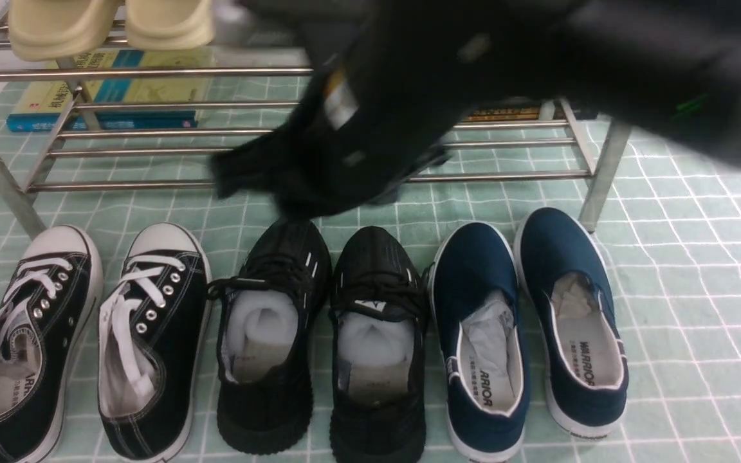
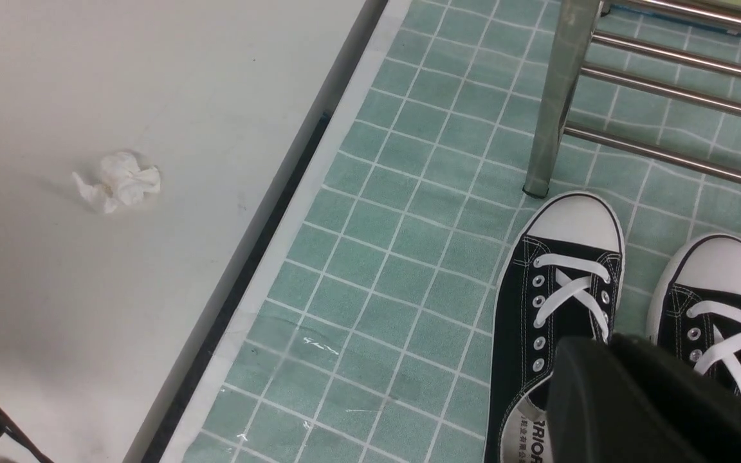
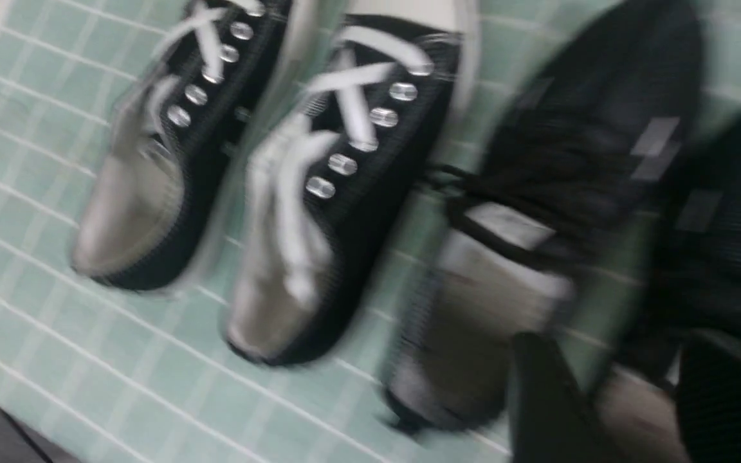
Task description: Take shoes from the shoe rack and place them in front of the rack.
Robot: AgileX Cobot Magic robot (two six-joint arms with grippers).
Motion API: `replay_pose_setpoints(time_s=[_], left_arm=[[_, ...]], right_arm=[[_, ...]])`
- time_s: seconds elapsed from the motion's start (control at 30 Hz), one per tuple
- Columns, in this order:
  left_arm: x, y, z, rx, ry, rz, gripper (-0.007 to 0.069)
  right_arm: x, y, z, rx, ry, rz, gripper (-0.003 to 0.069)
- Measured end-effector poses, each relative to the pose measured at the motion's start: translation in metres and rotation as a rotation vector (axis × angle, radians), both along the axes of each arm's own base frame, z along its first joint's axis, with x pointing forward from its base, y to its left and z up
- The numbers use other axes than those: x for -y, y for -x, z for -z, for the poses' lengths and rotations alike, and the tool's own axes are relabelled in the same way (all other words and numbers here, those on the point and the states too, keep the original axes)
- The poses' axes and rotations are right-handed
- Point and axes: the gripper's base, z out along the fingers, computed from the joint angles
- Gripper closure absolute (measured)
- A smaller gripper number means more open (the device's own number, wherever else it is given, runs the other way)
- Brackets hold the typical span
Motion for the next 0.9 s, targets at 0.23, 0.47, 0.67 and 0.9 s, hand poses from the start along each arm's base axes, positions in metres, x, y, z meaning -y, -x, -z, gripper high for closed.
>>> replay_pose_setpoints(time_s=[0.23, 0.47, 0.67, 0.9], left_arm=[[0.002, 0.000, 0.000, 0.002, 0.016, 0.009, 0.0571], [0.002, 0.000, 0.000, 0.002, 0.018, 0.010, 0.0571], [0.003, -0.001, 0.001, 0.004, 0.035, 0.020, 0.0571], [0.006, -0.001, 0.001, 0.006, 0.060, 0.035, 0.0571]], right_arm=[[0.094, 0.046, -0.085, 0.217, 0.036, -0.120, 0.0670], [0.159, 0.103, -0.107, 0.334, 0.010, -0.213, 0.0673], [0.218, 0.153, -0.064, 0.364, 0.031, -0.251, 0.0673], [0.228, 0.163, 0.021, 0.565, -0.146, -0.226, 0.0671]])
